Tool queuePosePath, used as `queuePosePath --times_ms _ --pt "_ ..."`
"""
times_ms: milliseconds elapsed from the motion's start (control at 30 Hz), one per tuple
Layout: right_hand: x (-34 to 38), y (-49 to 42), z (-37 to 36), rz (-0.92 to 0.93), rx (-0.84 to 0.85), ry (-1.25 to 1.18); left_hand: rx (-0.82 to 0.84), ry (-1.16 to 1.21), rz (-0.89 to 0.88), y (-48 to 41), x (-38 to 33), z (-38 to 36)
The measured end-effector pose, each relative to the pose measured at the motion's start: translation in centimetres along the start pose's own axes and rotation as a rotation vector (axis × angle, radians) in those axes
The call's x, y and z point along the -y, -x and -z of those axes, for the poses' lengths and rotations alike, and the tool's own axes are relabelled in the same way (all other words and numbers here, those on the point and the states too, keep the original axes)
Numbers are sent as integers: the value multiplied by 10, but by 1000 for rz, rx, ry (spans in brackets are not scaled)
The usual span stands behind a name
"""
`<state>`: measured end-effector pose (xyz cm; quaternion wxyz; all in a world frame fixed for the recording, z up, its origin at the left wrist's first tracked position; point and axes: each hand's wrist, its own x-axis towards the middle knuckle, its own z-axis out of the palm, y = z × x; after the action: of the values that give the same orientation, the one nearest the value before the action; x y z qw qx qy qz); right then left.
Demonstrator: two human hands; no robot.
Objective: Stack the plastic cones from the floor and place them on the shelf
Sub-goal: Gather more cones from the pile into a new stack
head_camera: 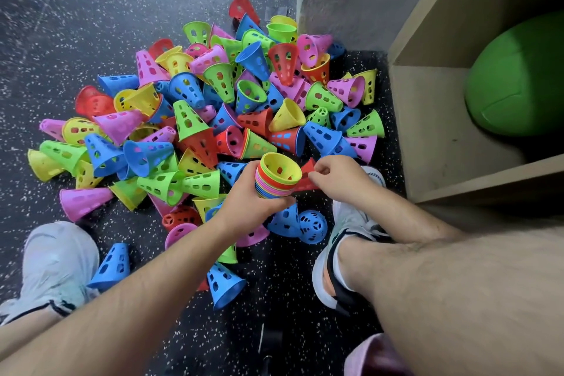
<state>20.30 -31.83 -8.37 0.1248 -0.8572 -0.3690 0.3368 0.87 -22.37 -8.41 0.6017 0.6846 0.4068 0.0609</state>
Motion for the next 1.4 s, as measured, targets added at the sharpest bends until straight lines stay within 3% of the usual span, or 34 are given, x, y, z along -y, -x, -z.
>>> queuePosePath --times_ms 400,633,900,1033,1133,1267,1400 --pt "22 -1 33 664 -535 -183 -41 76 20 -9 3 13" --pt "36 -2 29 818 -342 -157 -87 90 2 -9 -3 18" --pt "50 1 12 781 -93 -80 -106 143 -3 -9 3 30" --pt "54 5 7 639 56 -130 -101 153 19 -7 11 37" --pt "50 -5 -3 512 -24 -205 -99 150 26 -5 12 41" --pt "43 -25 -14 276 22 -116 -92 147 34 -6 13 44" --pt "43 -39 -25 214 127 -17 -82 162 35 -6 15 46"
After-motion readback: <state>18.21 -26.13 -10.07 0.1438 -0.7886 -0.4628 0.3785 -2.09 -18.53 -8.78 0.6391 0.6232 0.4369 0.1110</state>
